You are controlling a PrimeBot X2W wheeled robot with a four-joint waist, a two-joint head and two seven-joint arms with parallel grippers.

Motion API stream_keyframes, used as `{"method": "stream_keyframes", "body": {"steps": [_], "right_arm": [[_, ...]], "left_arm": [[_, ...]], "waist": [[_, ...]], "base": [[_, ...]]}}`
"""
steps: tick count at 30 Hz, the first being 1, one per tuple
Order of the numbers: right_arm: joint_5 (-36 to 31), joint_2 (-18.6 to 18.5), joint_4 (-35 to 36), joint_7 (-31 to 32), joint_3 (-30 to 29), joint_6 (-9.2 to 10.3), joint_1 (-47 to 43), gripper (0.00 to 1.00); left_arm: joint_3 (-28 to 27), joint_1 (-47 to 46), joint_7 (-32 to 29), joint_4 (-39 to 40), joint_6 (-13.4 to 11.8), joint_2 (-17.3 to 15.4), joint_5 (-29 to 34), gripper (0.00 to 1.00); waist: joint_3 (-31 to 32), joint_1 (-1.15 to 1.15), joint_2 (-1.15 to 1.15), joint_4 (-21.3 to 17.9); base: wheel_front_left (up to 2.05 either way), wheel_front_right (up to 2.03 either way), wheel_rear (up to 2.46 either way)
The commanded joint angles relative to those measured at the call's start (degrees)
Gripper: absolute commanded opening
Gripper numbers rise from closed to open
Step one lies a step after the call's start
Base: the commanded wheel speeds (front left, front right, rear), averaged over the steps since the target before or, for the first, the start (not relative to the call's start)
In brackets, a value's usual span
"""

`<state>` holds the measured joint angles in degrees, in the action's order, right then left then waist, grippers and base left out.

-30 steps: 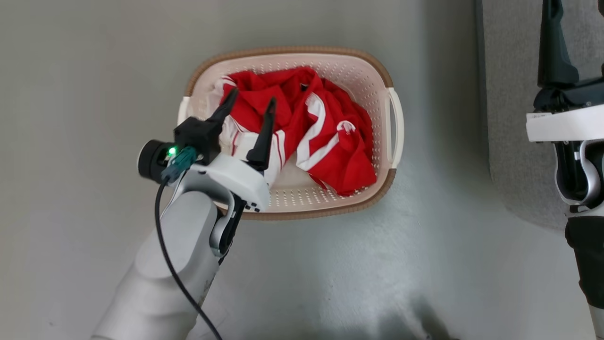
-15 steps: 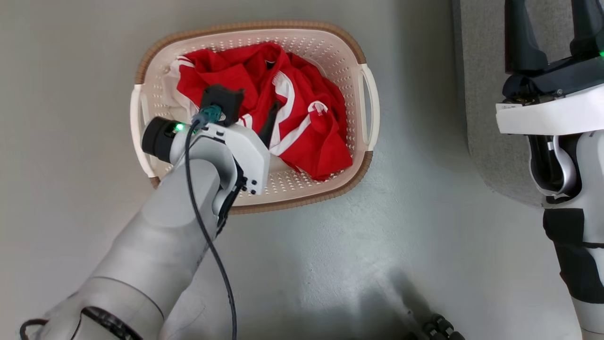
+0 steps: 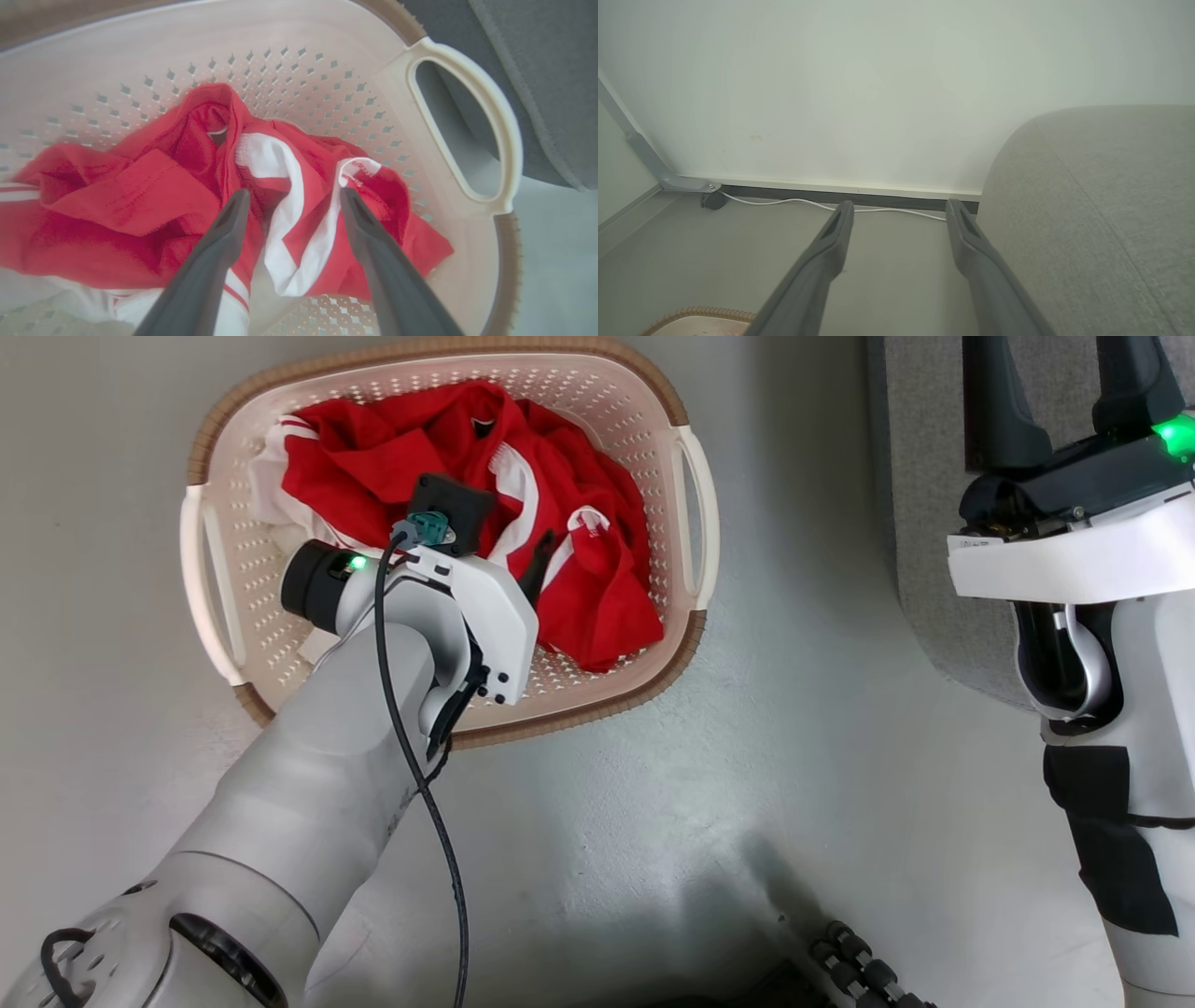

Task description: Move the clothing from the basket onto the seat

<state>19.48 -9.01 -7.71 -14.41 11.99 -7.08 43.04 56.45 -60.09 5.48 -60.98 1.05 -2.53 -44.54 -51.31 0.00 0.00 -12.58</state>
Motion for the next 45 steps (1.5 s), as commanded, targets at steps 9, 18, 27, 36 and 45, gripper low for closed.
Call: {"method": "stream_keyframes", "body": {"steps": [9,18,27,36,45], "right_arm": [[1.21,1.58,2.03,-0.59,2.03,-0.41,0.65,1.00],[1.65,3.02,3.54,-0.59,3.22,-0.41,1.42,1.00],[2.21,3.91,4.67,-0.59,3.62,-0.41,1.60,1.00],[2.40,4.30,4.48,-0.59,3.43,-0.41,1.42,1.00],[2.12,3.90,3.43,-0.59,2.42,-0.41,0.96,1.00]], "left_arm": [[3.90,-1.26,-0.99,1.54,1.43,-0.35,-5.74,1.00],[5.80,-3.34,-1.39,-1.80,0.52,-0.35,-9.91,1.00],[7.11,-5.35,-1.57,-4.33,-0.75,-0.35,-12.42,1.00],[9.31,-5.84,-0.99,-4.94,-1.12,-0.35,-13.42,0.00],[10.78,-5.01,2.17,-4.40,-0.65,-0.35,-15.23,0.00]], "waist": [[-1.79,0.00,0.00,-2.27],[-3.73,0.00,0.00,-4.82],[-4.85,0.00,0.00,-6.70],[-5.19,0.00,0.00,-7.29],[-2.67,0.00,0.00,-5.66]], "base": [[0.00,0.00,0.00],[0.00,0.00,0.00],[0.00,0.00,0.00],[0.00,0.00,0.00],[0.00,0.00,0.00]]}}
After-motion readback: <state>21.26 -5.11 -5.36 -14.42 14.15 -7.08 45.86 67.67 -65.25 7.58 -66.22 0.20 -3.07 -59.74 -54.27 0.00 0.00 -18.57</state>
